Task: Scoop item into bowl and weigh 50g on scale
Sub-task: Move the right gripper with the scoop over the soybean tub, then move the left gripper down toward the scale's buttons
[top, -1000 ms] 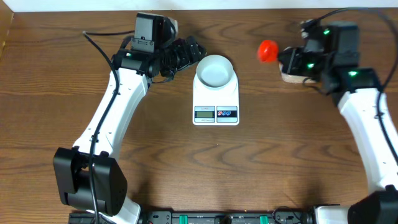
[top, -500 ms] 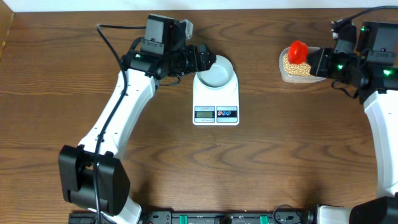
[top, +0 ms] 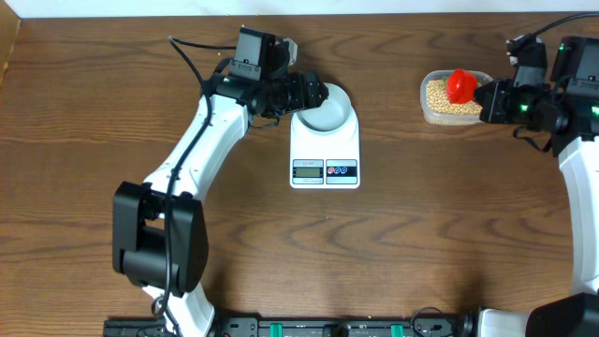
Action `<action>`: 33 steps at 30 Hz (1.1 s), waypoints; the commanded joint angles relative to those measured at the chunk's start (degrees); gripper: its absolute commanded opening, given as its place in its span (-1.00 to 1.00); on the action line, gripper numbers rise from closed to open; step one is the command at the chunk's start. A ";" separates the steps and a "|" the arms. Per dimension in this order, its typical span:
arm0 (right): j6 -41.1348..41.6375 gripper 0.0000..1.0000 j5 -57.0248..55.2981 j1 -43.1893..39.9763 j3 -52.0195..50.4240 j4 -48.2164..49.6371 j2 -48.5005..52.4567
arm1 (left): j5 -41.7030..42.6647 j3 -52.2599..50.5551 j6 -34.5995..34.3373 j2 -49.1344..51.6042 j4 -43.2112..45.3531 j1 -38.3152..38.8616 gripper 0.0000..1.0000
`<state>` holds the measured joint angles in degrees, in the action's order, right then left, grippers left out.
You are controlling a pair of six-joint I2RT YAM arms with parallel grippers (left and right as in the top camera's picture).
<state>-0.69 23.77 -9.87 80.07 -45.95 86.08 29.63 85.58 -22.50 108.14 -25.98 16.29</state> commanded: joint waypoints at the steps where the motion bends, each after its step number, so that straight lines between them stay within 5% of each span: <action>1: -1.53 -0.98 0.15 -3.34 0.74 -0.83 -0.52 | -0.70 0.79 -1.40 1.18 0.46 0.24 0.69; 33: -1.55 -0.98 0.61 -7.39 0.70 1.03 9.25 | -4.00 0.79 -1.57 1.29 4.22 0.31 0.69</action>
<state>-1.15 23.57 -17.15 80.07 -45.65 94.17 26.59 85.58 -24.01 109.08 -21.65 16.36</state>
